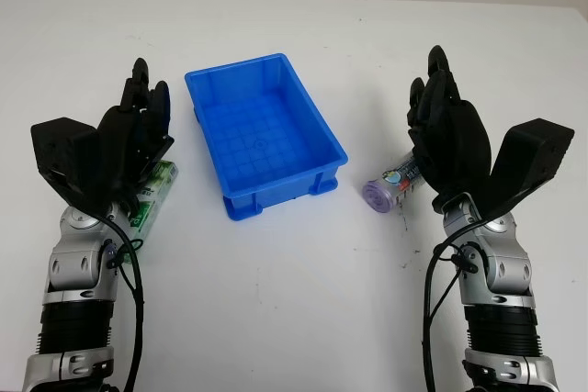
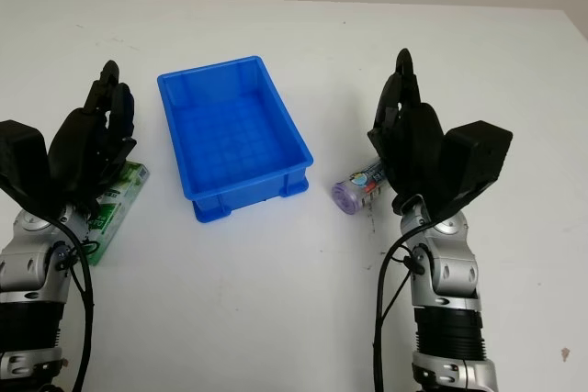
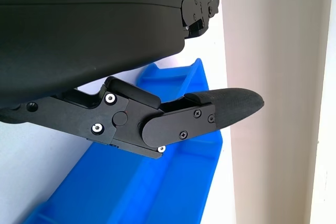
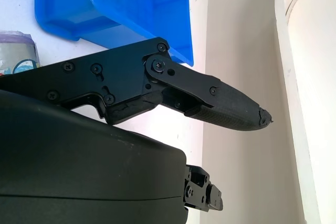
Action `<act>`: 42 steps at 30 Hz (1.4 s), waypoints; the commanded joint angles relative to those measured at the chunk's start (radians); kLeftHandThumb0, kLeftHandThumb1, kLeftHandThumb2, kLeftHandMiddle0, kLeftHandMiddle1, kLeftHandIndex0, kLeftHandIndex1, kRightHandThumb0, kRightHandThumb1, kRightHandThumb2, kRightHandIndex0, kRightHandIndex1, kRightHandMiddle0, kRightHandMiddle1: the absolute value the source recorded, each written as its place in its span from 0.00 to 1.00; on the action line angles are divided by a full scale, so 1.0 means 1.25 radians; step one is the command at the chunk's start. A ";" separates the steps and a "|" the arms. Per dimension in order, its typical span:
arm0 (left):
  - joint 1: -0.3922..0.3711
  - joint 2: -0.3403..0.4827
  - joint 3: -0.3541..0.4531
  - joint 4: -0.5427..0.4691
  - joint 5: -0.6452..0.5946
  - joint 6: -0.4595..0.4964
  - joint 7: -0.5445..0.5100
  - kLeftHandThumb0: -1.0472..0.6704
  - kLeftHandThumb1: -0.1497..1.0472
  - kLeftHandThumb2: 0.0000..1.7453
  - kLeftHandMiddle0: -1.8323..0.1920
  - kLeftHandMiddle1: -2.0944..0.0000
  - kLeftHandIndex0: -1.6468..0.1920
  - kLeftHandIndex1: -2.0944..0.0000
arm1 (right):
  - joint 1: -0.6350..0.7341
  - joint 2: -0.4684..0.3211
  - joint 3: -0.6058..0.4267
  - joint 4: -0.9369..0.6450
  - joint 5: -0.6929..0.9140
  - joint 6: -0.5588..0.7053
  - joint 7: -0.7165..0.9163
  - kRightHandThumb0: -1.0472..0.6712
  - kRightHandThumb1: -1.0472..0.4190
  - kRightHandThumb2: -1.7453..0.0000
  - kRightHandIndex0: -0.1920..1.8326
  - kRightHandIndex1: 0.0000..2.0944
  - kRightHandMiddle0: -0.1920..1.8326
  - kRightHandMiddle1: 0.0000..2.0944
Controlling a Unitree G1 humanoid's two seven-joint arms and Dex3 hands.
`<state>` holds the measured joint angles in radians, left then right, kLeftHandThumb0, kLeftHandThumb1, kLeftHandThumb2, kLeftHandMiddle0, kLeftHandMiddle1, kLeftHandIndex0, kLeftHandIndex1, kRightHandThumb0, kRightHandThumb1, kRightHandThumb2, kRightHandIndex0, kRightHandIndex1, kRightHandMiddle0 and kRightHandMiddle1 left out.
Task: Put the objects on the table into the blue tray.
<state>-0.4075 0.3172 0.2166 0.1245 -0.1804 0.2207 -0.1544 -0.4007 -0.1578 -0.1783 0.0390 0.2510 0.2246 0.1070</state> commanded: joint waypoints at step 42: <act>-0.050 -0.002 0.001 0.070 0.004 -0.049 -0.024 0.13 1.00 0.35 1.00 0.99 1.00 0.99 | -0.103 -0.660 0.175 -0.016 -0.442 -0.406 0.436 0.32 0.23 0.96 0.27 0.02 0.29 0.02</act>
<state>-0.4532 0.3080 0.2145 0.2127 -0.1731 0.1726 -0.1795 -0.5405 -0.9715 0.0261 -0.0042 -0.2884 -0.2457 0.6527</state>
